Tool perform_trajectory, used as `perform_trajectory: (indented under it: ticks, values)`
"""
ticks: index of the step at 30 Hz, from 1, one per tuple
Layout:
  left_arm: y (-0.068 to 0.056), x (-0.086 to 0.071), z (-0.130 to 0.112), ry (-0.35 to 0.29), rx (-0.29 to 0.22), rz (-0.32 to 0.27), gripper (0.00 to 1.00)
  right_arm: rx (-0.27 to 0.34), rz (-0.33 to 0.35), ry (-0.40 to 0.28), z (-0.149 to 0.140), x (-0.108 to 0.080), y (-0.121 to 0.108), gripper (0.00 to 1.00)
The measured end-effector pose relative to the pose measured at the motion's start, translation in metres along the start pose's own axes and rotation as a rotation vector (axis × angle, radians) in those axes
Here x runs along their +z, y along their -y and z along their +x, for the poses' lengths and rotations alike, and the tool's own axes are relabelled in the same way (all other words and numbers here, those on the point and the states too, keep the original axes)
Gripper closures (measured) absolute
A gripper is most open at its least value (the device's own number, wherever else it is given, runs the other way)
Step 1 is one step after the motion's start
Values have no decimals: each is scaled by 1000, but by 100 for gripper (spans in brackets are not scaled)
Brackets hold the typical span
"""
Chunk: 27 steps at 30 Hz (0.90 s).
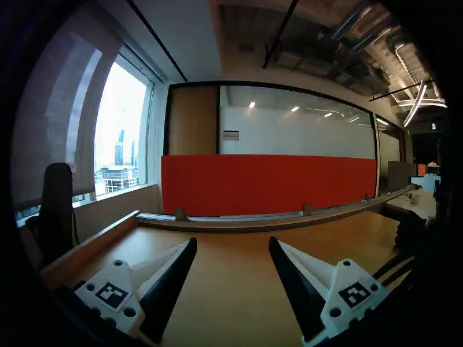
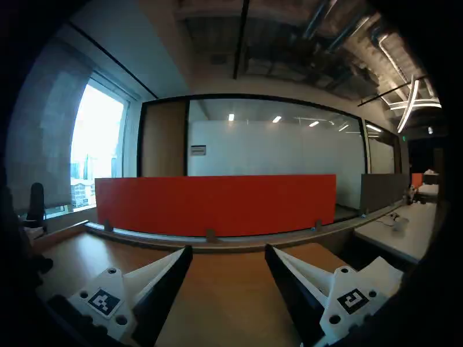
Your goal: Fold towel
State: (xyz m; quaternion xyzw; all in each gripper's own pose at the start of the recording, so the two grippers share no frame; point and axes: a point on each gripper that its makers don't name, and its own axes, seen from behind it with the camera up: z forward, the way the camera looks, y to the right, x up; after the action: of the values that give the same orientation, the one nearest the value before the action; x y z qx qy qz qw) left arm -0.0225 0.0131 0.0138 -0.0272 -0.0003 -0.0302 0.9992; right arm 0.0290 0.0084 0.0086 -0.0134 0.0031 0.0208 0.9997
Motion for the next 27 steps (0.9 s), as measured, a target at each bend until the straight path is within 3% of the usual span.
perform_trajectory:
  ticks: [14,27]
  values:
    - [-4,0,-60,-14,-3,13,8,-42,12,18,-47,-3,13,3]
    - [-2,-1,-84,-38,-6,21,8,-36,5,3,-46,-1,14,3]
